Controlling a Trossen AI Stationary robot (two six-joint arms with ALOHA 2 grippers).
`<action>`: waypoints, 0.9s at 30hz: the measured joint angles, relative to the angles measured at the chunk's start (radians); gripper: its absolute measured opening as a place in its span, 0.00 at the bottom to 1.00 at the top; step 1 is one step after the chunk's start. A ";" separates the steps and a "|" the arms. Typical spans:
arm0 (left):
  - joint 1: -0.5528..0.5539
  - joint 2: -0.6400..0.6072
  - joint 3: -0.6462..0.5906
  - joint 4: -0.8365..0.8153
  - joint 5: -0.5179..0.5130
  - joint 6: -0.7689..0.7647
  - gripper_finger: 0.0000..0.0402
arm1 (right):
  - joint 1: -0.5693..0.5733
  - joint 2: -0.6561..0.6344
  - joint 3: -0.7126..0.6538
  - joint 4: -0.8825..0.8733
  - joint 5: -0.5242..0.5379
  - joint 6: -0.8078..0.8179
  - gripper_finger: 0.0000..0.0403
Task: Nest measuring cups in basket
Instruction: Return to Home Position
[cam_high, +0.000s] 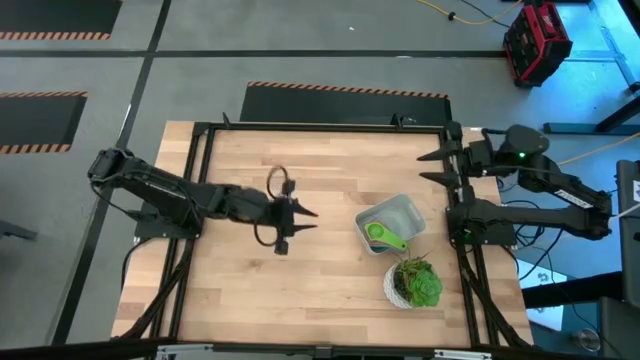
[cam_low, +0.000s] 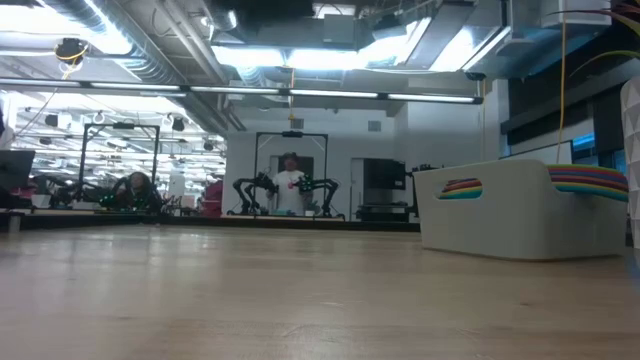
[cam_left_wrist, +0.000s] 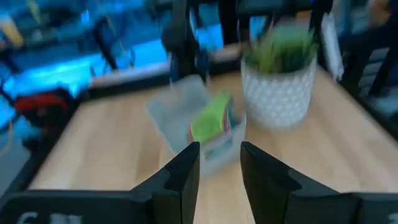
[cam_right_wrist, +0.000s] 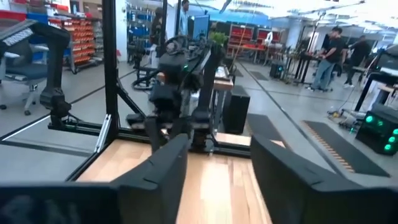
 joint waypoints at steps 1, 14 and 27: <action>0.014 -0.014 0.000 0.018 0.024 0.011 0.27 | 0.000 -0.011 0.000 -0.012 0.000 0.000 0.42; 0.204 -0.246 0.000 -0.139 0.319 0.048 0.27 | 0.000 -0.149 0.000 -0.226 0.027 -0.005 0.24; 0.227 -0.514 -0.010 -0.363 0.320 0.084 0.27 | 0.000 -0.235 -0.103 -0.286 0.027 0.004 0.23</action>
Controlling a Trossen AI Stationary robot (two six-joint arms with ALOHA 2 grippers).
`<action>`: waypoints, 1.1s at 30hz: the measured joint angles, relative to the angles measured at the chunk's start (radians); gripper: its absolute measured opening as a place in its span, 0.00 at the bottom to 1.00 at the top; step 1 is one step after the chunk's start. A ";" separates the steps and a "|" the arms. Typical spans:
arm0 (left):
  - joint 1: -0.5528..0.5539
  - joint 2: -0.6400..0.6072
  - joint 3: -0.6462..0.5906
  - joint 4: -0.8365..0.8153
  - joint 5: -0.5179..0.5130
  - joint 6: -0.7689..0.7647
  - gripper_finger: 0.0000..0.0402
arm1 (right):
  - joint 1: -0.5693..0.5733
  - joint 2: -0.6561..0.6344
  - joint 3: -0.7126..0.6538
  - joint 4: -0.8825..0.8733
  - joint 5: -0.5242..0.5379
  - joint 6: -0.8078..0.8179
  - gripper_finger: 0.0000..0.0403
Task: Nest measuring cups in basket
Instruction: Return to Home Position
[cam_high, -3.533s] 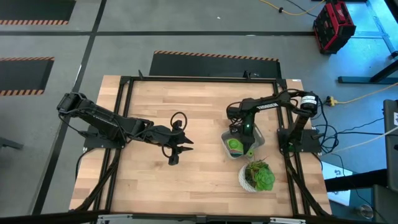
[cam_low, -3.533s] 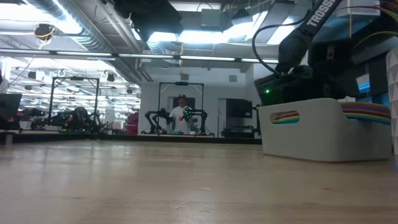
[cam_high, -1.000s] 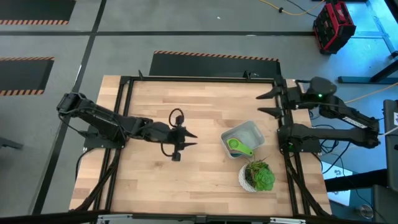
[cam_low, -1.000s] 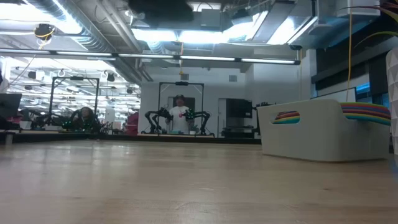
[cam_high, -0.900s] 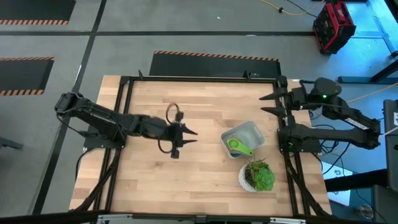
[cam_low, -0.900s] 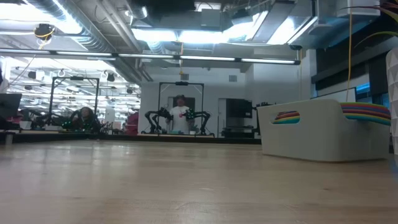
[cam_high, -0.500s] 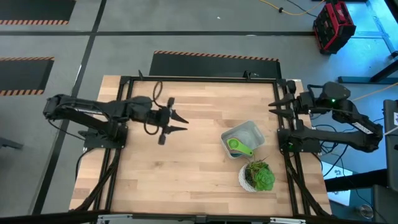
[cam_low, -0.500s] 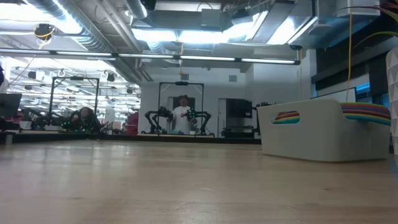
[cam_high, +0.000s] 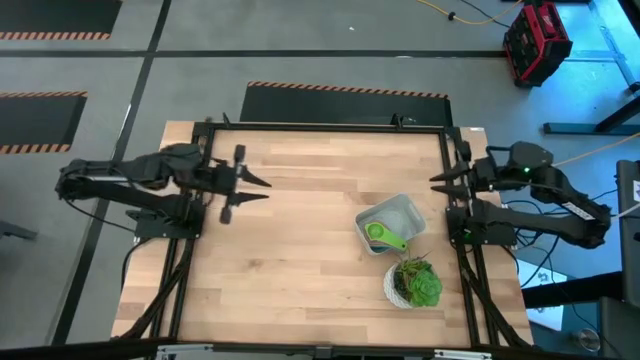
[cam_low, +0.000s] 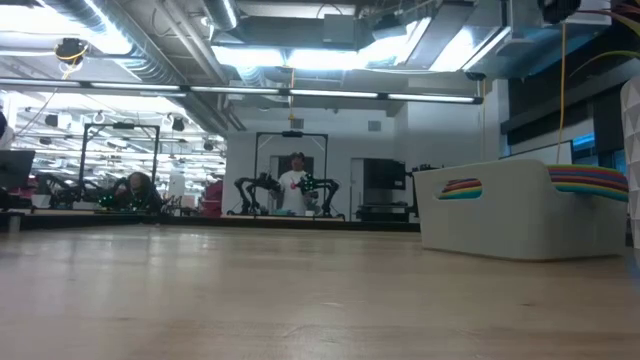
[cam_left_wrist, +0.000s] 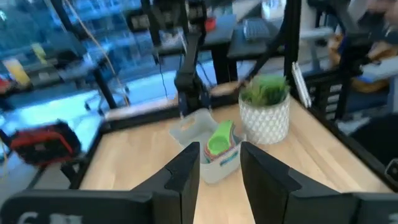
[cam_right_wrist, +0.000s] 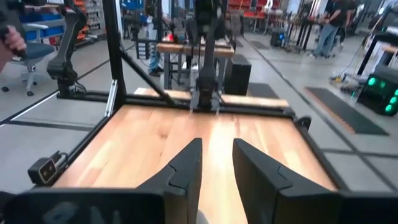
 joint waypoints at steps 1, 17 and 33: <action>-0.003 -0.031 -0.013 0.003 0.000 0.000 0.27 | 0.000 -0.009 -0.018 0.001 0.000 0.008 0.23; -0.007 -0.550 -0.543 0.221 -0.013 -0.051 0.27 | 0.000 -0.137 -0.241 0.169 -0.002 0.053 0.23; -0.007 -0.796 -0.769 0.246 -0.091 -0.053 0.27 | 0.000 -0.167 -0.486 0.435 -0.012 0.079 0.23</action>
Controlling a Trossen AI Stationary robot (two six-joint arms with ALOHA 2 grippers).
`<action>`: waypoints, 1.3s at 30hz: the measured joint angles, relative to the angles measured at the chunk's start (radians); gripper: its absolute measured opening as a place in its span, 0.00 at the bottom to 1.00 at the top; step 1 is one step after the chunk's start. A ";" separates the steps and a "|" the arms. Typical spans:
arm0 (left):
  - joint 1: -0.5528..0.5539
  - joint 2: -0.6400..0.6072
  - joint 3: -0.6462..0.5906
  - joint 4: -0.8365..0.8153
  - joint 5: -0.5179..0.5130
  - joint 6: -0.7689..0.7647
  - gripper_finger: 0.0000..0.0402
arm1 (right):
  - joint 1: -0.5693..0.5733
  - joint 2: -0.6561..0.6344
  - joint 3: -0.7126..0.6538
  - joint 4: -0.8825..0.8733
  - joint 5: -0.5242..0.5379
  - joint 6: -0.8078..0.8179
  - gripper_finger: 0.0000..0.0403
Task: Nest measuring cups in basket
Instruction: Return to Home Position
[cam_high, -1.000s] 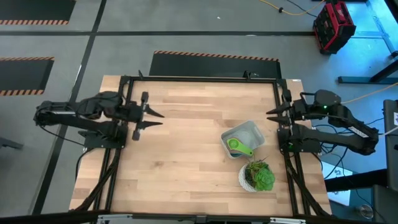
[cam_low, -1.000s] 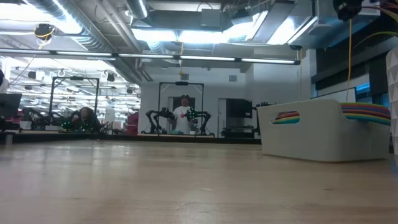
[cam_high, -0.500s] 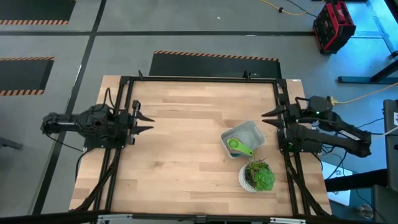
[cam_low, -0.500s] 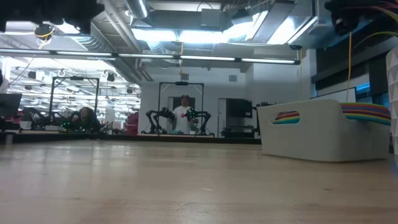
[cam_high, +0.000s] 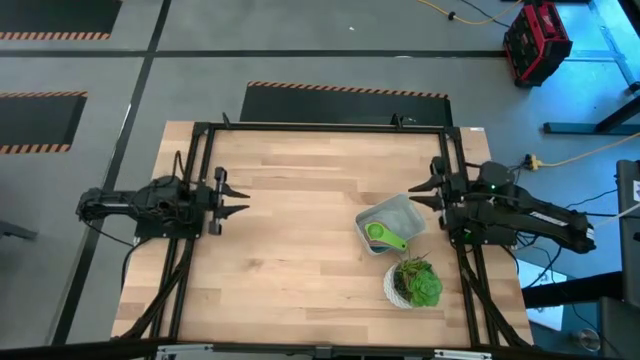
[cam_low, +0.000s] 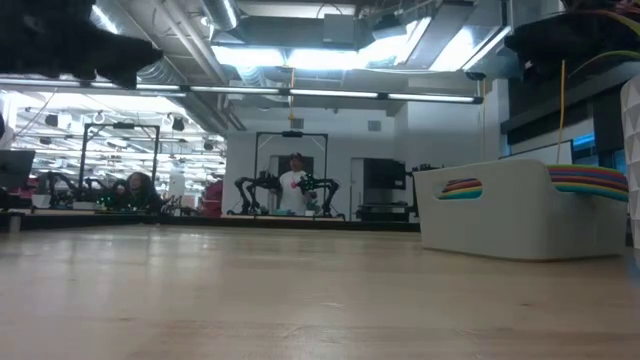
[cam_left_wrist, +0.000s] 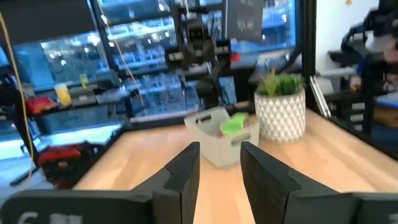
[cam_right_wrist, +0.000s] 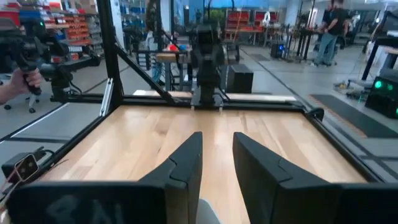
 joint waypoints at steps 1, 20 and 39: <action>0.000 0.000 -0.010 -0.004 0.000 0.000 0.27 | 0.000 0.000 -0.010 0.017 -0.007 0.000 0.23; 0.000 0.000 -0.096 0.098 0.001 -0.032 0.27 | 0.000 0.000 -0.202 0.263 -0.051 0.051 0.23; 0.000 0.000 -0.096 0.097 0.001 -0.058 0.27 | 0.000 -0.117 -0.236 0.242 -0.148 0.067 0.23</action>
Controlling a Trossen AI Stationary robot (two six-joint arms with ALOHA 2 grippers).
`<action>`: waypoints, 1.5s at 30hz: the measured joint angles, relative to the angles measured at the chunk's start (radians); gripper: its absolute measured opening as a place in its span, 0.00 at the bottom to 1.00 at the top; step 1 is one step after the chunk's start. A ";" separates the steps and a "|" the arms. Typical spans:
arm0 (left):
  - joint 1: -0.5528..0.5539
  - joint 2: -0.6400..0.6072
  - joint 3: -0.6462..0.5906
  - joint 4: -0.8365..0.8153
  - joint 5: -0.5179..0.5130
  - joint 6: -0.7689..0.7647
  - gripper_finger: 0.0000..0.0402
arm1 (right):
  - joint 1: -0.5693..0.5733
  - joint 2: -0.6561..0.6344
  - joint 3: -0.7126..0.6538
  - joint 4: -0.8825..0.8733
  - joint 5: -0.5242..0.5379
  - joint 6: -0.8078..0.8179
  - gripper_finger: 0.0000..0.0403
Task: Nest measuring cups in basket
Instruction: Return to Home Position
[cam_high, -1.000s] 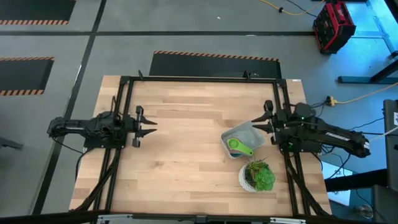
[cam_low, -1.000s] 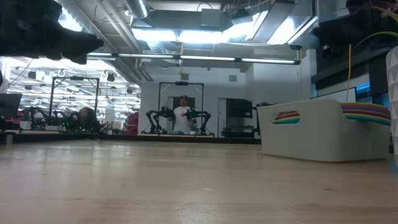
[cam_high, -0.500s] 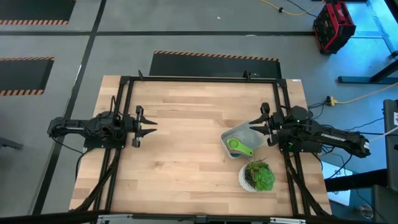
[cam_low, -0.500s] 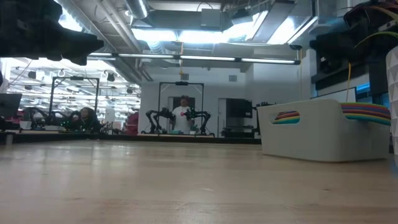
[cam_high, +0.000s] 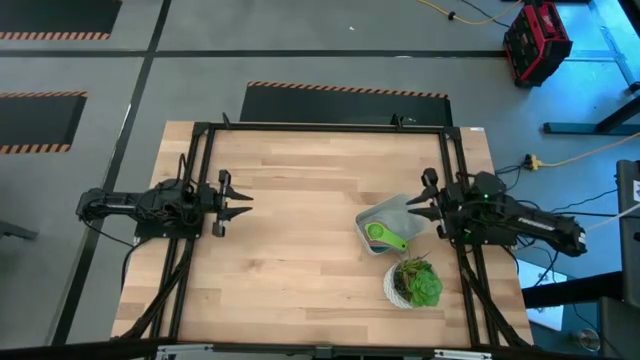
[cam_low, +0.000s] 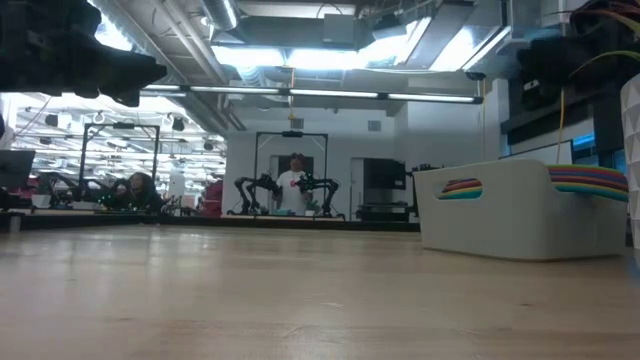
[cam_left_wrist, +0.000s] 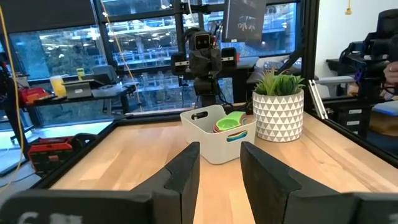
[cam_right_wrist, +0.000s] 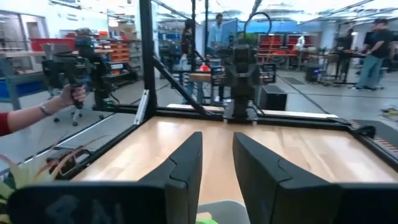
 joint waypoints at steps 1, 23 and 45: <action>0.000 0.000 0.000 0.000 0.000 0.000 0.27 | 0.000 -0.018 0.000 -0.025 0.009 -0.011 0.23; 0.000 0.000 0.000 -0.001 -0.004 0.006 0.27 | 0.000 -0.079 -0.001 -0.090 0.276 -0.053 0.23; 0.000 0.000 0.000 -0.001 -0.026 0.007 0.27 | 0.018 -0.064 -0.069 -0.047 0.317 0.015 0.23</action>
